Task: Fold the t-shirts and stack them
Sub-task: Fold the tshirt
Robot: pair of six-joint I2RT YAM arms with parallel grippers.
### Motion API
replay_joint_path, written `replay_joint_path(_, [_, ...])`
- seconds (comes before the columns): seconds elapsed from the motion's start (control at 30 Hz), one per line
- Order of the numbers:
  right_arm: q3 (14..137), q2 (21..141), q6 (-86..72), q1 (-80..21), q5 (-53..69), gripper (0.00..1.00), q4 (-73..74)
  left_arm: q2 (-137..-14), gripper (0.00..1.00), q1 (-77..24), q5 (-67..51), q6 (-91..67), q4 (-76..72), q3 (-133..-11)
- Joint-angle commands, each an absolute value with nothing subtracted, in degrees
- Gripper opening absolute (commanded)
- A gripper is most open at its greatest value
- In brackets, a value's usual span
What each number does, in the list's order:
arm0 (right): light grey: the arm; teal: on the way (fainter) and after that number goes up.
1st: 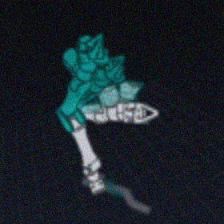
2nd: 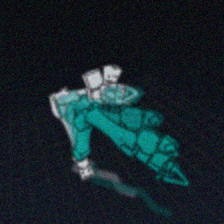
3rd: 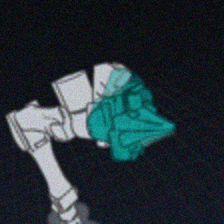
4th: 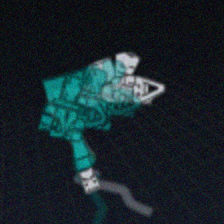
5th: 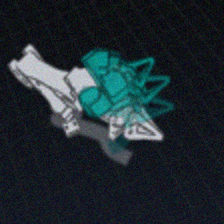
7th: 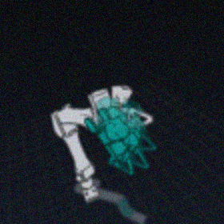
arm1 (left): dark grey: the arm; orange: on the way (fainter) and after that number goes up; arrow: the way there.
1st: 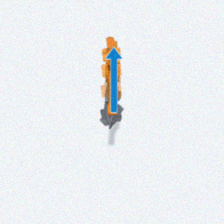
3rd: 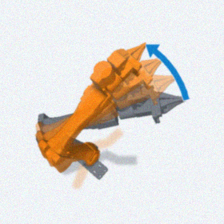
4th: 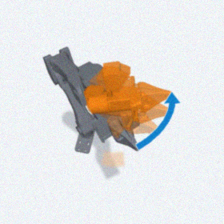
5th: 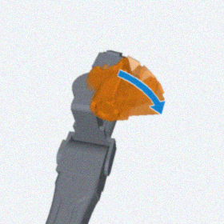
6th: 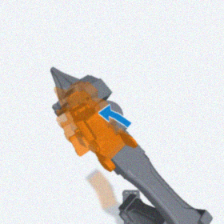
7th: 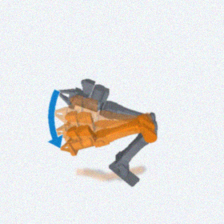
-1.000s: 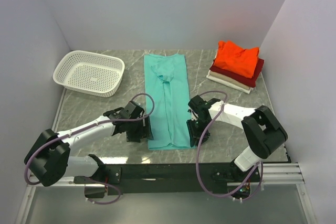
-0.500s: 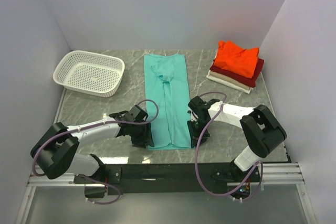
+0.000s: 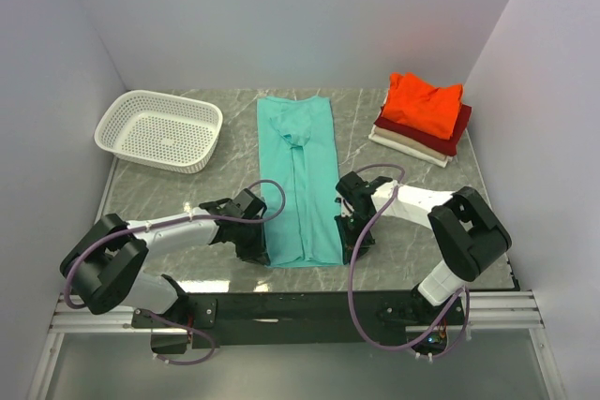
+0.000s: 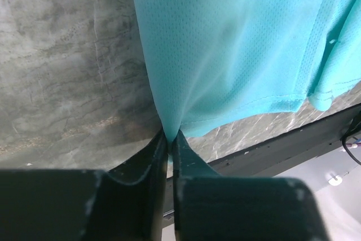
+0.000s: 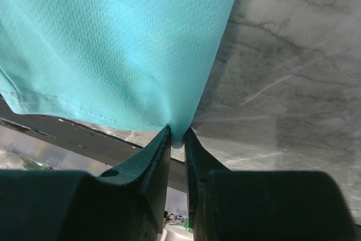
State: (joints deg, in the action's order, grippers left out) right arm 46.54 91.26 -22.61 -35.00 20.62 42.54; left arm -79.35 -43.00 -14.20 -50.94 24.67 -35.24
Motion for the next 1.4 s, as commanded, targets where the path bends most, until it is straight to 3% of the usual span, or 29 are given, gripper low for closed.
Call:
replay_joint_path(0.0, [47.72, 91.50, -21.88, -35.51, 21.09, 0.19, 43.33, -79.54, 0.09, -43.42, -13.71, -50.71, 24.61, -36.82])
replay_joint_path(0.1, [48.69, 91.14, -21.80, -35.59, 21.27, 0.13, 44.30, -79.19, 0.00, -43.42, -12.92, -50.80, 25.84, -37.70])
replay_joint_path(0.33, [53.86, 88.33, -22.32, -35.51, 20.22, 0.00, 49.39, -77.26, 0.00, -43.42, -10.55, -50.36, 30.23, -42.88])
replay_joint_path(0.83, [68.55, 92.19, -23.64, -35.33, 12.05, 0.00, 56.07, -81.03, 0.00, -39.73, -4.40, -44.48, 35.77, -54.40])
replay_joint_path(1.37, [85.24, 105.10, -22.32, -31.56, 4.66, 0.00, 58.80, -90.78, 0.00, -28.05, -9.05, -37.01, 31.12, -65.02])
